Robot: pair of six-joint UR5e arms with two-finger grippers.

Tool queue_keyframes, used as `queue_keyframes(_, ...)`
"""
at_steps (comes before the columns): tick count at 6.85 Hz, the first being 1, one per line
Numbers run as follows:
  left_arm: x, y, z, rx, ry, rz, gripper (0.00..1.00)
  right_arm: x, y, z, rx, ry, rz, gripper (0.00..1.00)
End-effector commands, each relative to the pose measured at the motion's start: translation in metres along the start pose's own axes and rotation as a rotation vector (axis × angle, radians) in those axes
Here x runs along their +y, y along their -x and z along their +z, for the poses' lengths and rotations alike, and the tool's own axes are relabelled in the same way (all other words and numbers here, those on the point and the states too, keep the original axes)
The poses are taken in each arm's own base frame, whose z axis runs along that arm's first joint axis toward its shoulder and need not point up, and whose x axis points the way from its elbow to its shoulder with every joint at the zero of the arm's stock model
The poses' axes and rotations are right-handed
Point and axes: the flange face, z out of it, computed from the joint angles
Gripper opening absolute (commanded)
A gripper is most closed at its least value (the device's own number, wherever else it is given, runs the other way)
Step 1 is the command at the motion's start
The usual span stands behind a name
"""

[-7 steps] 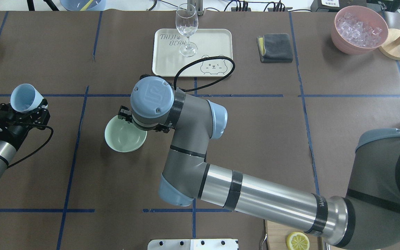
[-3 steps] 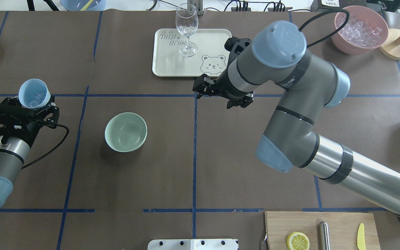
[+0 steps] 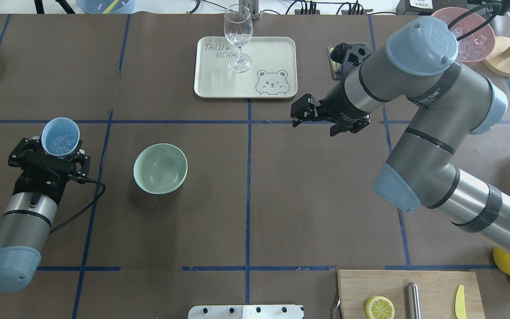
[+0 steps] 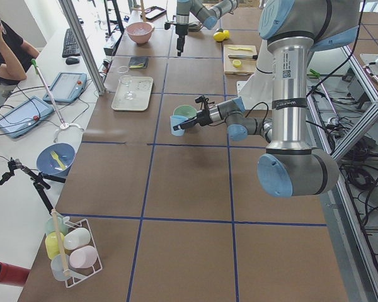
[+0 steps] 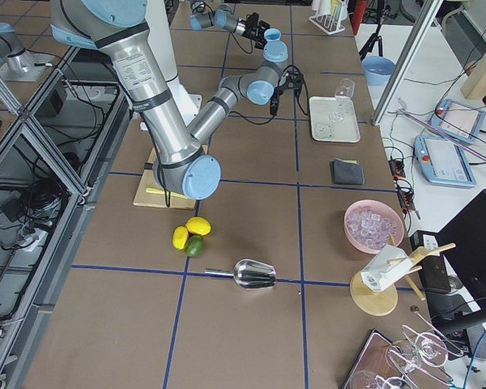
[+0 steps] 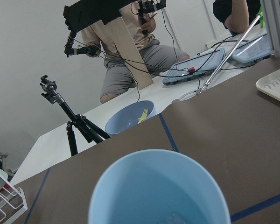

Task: Pour ice into bowl

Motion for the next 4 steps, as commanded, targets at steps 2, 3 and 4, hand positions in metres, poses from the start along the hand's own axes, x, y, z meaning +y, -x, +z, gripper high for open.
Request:
queue_keyframes(2,-0.019,-0.03,-0.012,-0.005,-0.039,0.221,0.0,0.003,-0.003,0.003,0.005,0.002,0.01,1.0)
queue_keyframes(3,-0.042,-0.055,-0.012,-0.02,-0.016,0.339,0.0,0.005,-0.001,0.005,0.004,0.004,0.009,1.0)
queue_keyframes(4,-0.069,-0.088,-0.019,-0.027,0.003,0.41,0.0,0.006,-0.001,0.006,0.005,0.007,0.009,1.0)
